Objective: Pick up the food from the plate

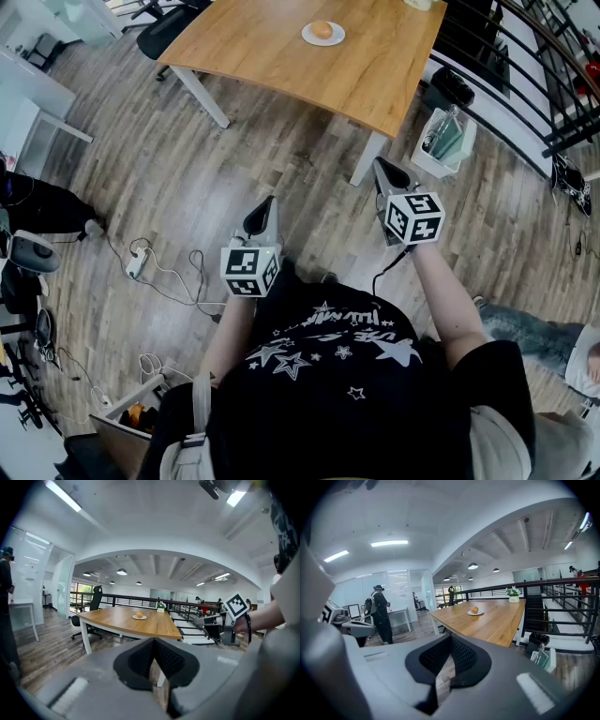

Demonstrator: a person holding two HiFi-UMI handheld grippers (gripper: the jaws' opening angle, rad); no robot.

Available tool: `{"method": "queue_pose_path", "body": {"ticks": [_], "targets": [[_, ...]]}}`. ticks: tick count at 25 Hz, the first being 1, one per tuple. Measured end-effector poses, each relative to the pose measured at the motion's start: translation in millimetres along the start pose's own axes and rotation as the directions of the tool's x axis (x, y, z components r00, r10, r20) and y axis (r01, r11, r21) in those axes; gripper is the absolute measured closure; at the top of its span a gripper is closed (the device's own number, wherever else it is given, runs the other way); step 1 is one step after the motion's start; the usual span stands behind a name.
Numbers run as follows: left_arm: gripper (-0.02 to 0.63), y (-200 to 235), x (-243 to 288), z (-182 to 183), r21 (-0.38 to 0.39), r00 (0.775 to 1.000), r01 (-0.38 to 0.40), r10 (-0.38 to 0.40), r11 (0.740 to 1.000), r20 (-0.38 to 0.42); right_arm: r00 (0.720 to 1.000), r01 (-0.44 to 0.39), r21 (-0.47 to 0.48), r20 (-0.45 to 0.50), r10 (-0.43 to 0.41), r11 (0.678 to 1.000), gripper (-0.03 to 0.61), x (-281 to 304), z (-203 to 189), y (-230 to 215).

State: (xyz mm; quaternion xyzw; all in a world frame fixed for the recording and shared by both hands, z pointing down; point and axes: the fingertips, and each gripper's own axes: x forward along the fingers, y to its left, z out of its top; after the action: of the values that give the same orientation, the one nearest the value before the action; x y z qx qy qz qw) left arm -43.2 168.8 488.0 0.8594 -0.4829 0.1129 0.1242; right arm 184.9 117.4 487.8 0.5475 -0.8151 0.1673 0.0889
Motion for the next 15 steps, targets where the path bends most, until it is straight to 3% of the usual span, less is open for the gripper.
{"method": "queue_pose_path", "body": {"ticks": [15], "targets": [[0.612,8,-5,5,-0.002,1.000,0.004,-0.004,1.000,-0.001,1.000,-0.021,0.023,0.015,0.021,1.000,0.578,1,1,15]]}}
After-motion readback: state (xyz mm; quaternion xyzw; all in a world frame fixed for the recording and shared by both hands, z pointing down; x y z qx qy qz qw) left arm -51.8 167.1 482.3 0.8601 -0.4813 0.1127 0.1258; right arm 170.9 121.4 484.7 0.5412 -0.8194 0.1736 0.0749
